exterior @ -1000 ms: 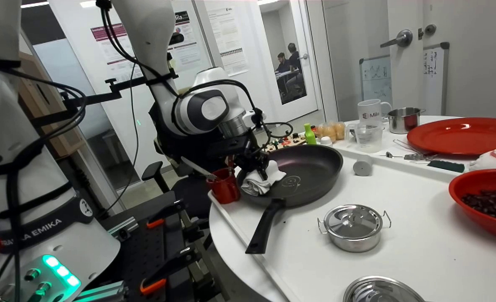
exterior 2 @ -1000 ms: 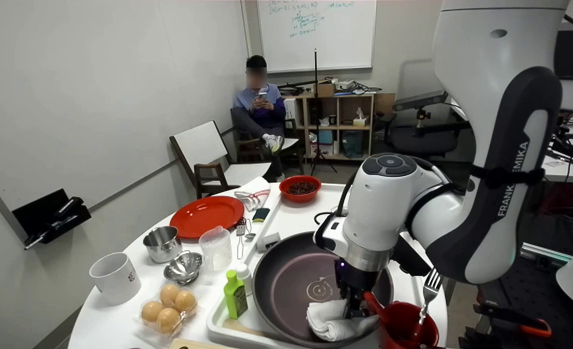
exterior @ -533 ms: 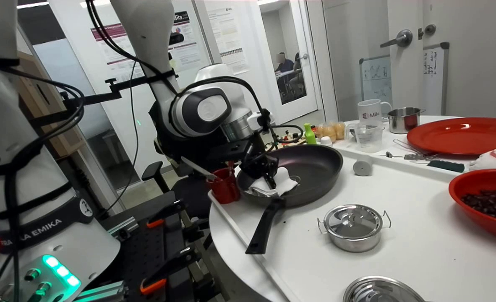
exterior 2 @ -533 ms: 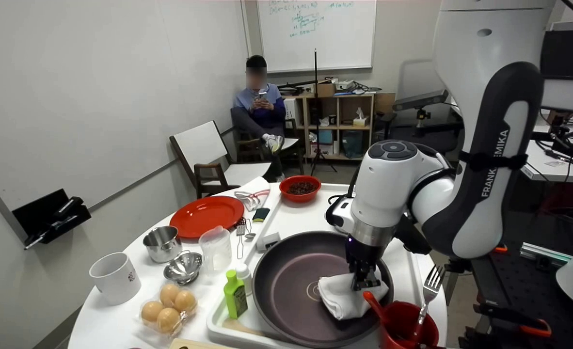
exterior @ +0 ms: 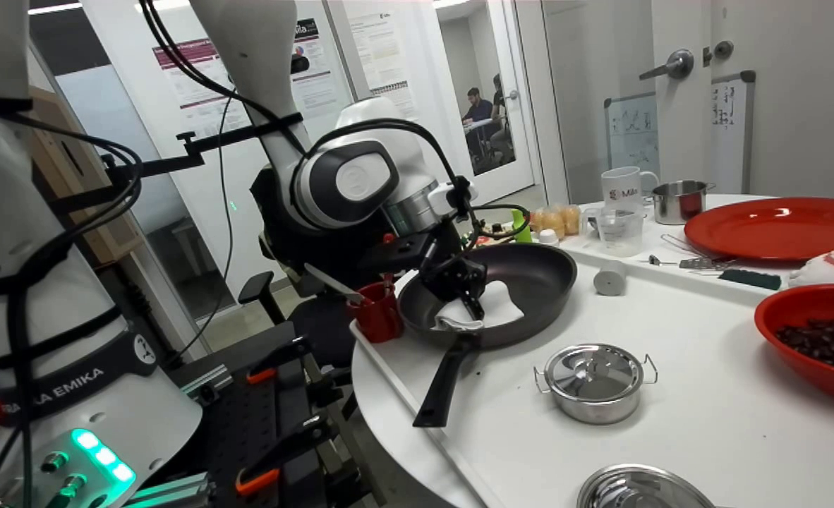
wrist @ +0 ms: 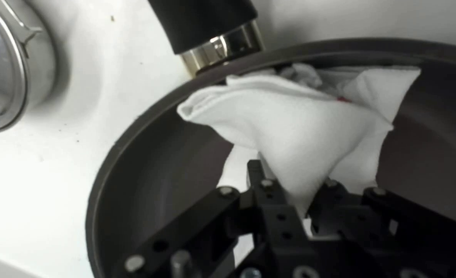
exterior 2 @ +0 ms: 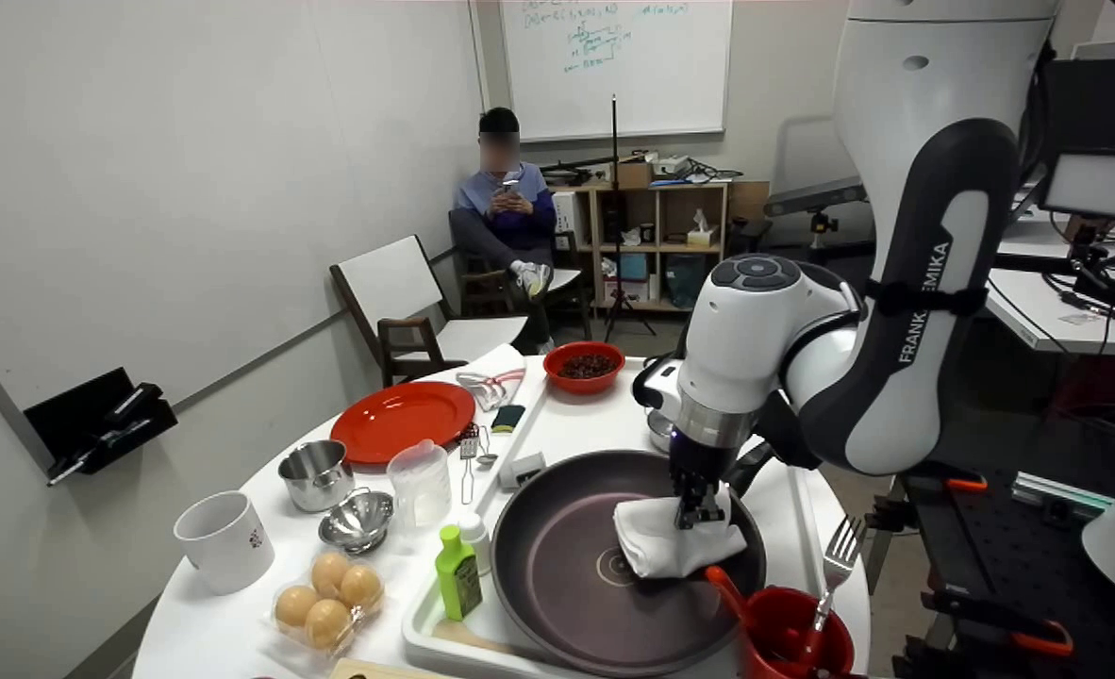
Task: Wipe the pan with the white towel
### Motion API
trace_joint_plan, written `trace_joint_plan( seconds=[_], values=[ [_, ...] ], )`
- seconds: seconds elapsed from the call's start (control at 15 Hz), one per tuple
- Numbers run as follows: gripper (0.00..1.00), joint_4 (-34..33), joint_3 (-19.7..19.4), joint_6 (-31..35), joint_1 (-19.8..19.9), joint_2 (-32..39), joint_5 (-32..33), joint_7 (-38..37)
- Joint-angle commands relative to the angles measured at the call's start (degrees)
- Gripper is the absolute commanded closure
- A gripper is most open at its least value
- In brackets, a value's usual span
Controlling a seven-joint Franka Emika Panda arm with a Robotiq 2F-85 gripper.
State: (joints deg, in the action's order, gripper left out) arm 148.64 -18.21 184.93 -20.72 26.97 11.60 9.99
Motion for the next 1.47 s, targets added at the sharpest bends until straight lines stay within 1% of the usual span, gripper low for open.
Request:
trace_joint_plan(
  seconds=[0.0,0.13,0.2,0.27,0.33,0.47,0.53,0.67,0.73,0.87,1.0,1.2,1.27,1.4],
  values=[
    [0.92,-1.29,-1.52,1.02,-0.24,0.77,-1.55,-0.85],
    [0.92,-2.05,-1.72,0.99,0.31,0.85,-2.19,-1.34],
    [0.92,-2.26,-0.98,0.47,1.31,0.39,-2.39,-1.54],
    [0.92,-2.18,1.25,0.08,3.85,-1.12,-2.56,-1.78],
    [0.92,-2.27,2.15,0.14,4.94,-1.84,-2.69,-2.05],
    [0.92,-2.20,5.58,-0.10,8.90,-4.87,-2.66,-2.50],
    [0.92,-2.01,8.04,-0.38,11.76,-7.31,-2.53,-2.47],
    [0.92,-2.32,11.56,-0.11,15.60,-9.99,-2.70,-2.83],
    [0.92,-2.44,13.13,0.01,17.31,-11.36,-2.83,-2.99],
    [0.92,-2.73,15.03,0.40,19.58,-13.74,-3.05,-3.23],
    [0.92,-3.41,15.35,0.58,20.85,-15.24,-3.28,-3.42],
    [0.92,-5.36,14.03,1.16,22.26,-15.26,-3.61,-3.32],
    [0.92,-6.41,13.17,1.31,22.51,-14.75,-3.70,-3.29],
    [0.92,-8.67,10.13,1.64,21.92,-13.55,-3.35,-4.04]
  ],
)
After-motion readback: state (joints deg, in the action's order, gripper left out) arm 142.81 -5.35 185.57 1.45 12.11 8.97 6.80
